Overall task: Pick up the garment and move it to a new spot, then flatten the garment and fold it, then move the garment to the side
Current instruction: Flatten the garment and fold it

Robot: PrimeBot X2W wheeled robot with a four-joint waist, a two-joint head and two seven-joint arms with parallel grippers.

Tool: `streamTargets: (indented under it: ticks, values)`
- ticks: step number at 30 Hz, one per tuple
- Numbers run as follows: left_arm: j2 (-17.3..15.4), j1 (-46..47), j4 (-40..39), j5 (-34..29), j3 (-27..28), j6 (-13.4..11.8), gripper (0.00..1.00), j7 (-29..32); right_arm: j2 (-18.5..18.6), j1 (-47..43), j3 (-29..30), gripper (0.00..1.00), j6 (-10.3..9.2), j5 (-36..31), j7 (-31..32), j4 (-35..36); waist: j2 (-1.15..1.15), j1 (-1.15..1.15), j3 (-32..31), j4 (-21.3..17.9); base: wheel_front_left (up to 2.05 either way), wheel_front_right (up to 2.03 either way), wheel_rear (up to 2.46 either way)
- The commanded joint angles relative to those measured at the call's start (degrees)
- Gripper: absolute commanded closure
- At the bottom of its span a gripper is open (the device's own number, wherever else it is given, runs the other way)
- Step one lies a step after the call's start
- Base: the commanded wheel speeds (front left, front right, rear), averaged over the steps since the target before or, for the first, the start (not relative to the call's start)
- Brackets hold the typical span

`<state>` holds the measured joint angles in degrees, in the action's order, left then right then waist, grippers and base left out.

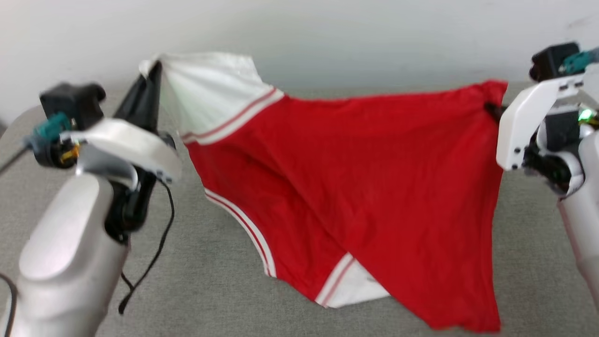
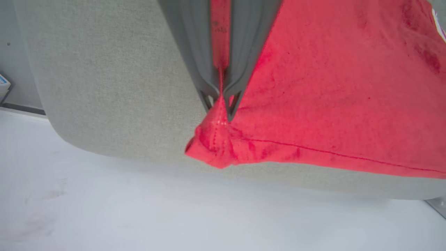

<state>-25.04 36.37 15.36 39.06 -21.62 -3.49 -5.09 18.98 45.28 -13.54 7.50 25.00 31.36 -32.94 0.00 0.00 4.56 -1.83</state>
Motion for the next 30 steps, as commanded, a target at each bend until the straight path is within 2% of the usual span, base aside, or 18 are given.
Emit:
streamTargets:
  ticks: [1, 5, 11, 16, 21, 25, 30]
  values:
    - [0.3, 1.9, 1.2, 0.3, 0.3, 0.5, 1.00, 0.1, 0.0, 1.3, -0.1, 1.00, -0.02, -0.6, -0.8, -0.4, 0.00, 0.00, -0.2, -0.4, 0.00, 0.00, 0.00]
    - [0.9, 11.0, 7.8, 0.2, 0.8, 2.3, 1.00, 0.3, 0.4, 6.7, -0.8, 1.00, -0.02, -0.1, -3.8, -1.0, 0.00, 0.00, 1.9, -0.8, 0.00, 0.00, 0.00]
    - [1.0, 26.3, 14.0, -2.1, 1.2, 3.1, 1.00, -0.8, 0.7, 17.6, 0.7, 1.00, -0.02, -2.2, -10.3, -0.7, 0.00, 0.00, 8.8, -1.2, 0.00, 0.00, 0.00]
    - [0.1, 39.9, 16.6, -5.0, 1.2, 3.8, 1.00, -1.9, 1.1, 28.4, 2.7, 1.00, -0.03, -5.3, -15.7, 0.2, 0.00, 0.00, 16.0, -1.1, 0.00, 0.00, 0.00]
    - [-0.8, 52.1, 18.0, -6.9, 1.7, 4.1, 1.00, -2.8, 1.3, 38.4, 4.4, 1.00, -0.03, -7.5, -18.2, 1.2, 0.00, 0.00, 23.0, -0.7, 0.00, 0.00, 0.00]
    - [-0.9, 58.8, 19.4, -7.7, 1.6, 4.9, 1.00, -3.1, 1.7, 44.7, 4.4, 1.00, -0.03, -8.2, -19.2, 0.8, 0.00, 0.00, 27.9, -0.3, 0.00, 0.00, 0.00]
    - [-0.3, 62.5, 22.0, -7.3, 1.7, 5.7, 1.00, -4.4, 0.8, 49.1, 3.4, 1.00, -0.03, -8.3, -20.4, -0.9, 0.00, 0.00, 32.0, 0.2, 0.00, 0.00, 0.00]
